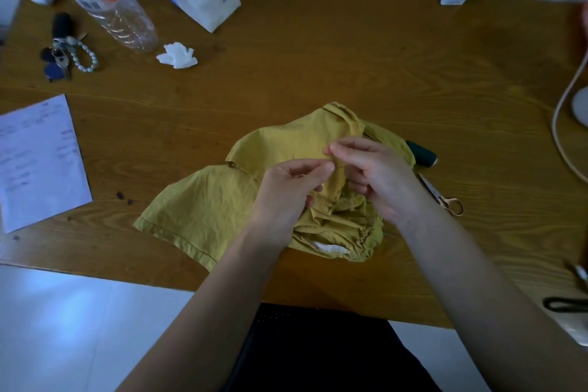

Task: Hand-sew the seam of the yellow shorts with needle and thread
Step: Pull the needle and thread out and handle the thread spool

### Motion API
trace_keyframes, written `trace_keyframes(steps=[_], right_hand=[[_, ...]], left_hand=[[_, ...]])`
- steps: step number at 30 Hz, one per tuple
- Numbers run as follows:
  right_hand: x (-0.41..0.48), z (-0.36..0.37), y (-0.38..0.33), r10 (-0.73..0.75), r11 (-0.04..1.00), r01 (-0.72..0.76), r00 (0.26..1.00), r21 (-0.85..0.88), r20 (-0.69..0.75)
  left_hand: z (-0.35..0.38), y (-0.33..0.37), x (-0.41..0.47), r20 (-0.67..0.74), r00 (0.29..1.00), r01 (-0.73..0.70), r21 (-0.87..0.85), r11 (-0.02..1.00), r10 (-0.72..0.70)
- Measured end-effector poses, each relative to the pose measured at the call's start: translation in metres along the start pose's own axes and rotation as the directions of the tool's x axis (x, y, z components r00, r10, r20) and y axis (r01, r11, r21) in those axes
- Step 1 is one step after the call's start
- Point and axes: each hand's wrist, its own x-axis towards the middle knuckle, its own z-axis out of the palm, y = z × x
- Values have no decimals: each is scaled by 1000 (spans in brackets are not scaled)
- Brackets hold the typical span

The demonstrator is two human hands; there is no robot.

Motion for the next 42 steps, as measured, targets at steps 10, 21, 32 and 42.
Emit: trace_keyframes(steps=[10,21,32,42], right_hand=[[-11,-20,17,-74,993,61,988,-103,-134],[-33,-131,88,-285,671,-289,749,-683,-598],[-34,-145,98,-234,362,-404,833,-840,-501],[-28,-133,86,-73,360,-456,856,-814,-511]], left_hand=[[-11,0,4,-46,998,45,-46,998,-47],[-26,10,23,-107,994,7,-210,978,-30],[-23,10,23,-107,993,31,-215,976,-55],[-31,14,18,-101,994,24,-247,969,-50]])
